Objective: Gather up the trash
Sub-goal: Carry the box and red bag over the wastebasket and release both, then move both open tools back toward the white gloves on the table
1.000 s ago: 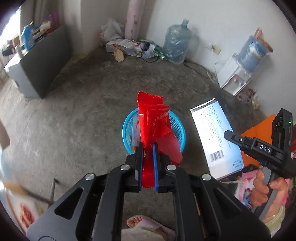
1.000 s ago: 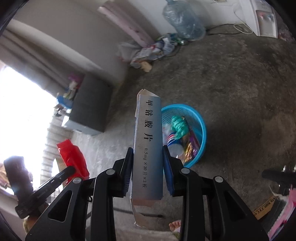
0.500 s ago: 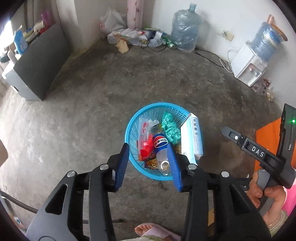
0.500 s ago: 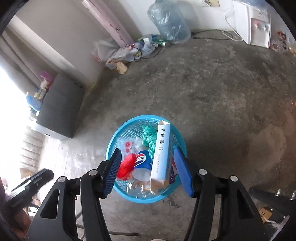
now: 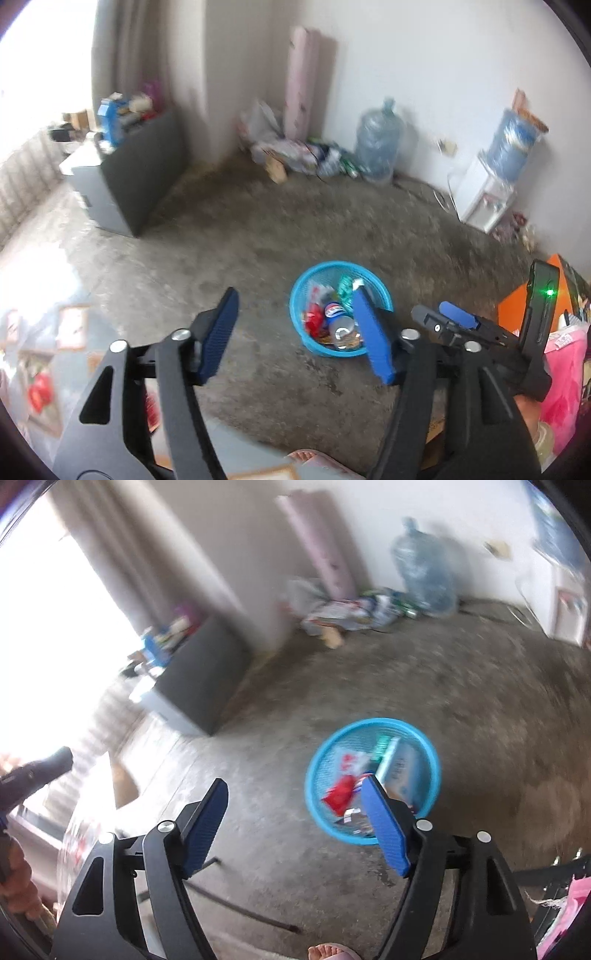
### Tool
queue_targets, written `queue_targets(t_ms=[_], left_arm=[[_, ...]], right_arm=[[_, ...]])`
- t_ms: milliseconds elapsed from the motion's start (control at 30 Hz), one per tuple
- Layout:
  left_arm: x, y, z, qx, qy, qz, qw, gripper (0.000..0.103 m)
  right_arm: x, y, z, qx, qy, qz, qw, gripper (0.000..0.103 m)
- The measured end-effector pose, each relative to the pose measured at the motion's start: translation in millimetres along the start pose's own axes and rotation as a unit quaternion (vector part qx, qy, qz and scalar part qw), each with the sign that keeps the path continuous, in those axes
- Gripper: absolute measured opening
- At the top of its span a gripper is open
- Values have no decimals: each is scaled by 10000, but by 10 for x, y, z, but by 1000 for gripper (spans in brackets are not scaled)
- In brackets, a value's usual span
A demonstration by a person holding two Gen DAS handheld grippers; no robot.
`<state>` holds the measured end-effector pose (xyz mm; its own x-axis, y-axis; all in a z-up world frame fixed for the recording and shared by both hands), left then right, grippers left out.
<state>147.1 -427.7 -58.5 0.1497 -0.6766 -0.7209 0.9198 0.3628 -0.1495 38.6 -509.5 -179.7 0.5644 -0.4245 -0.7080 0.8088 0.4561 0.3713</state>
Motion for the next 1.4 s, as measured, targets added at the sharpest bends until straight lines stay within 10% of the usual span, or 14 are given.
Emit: queue_targets(t_ms=[500, 1167, 1400], left_arm=[[-1582, 1076, -909, -973, -607, 1392, 9836, 80], [-2268, 1543, -1451, -1653, -988, 1874, 9632, 80], [-2521, 1739, -1644, -1883, -1135, 2093, 9528, 80]], right_arm=[[-546, 1381, -584, -1674, 12, 368, 9852, 95], [-1047, 2184, -981, -3086, -633, -42, 9491, 96], [-1158, 2443, -1119, -3323, -634, 446, 9400, 96]])
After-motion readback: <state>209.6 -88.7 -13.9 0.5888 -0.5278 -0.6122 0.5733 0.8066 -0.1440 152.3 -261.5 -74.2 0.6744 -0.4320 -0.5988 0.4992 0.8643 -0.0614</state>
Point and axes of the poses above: each gripper's, at about its wrist camera, not at the fingertips, and x roughly the way its jaws point, y to its left, z to its top, the point moved 10 cm from there along x, roughly the way its jaws point, and after that the axes turned 6 degrees about -z, right-handed, at the moved point
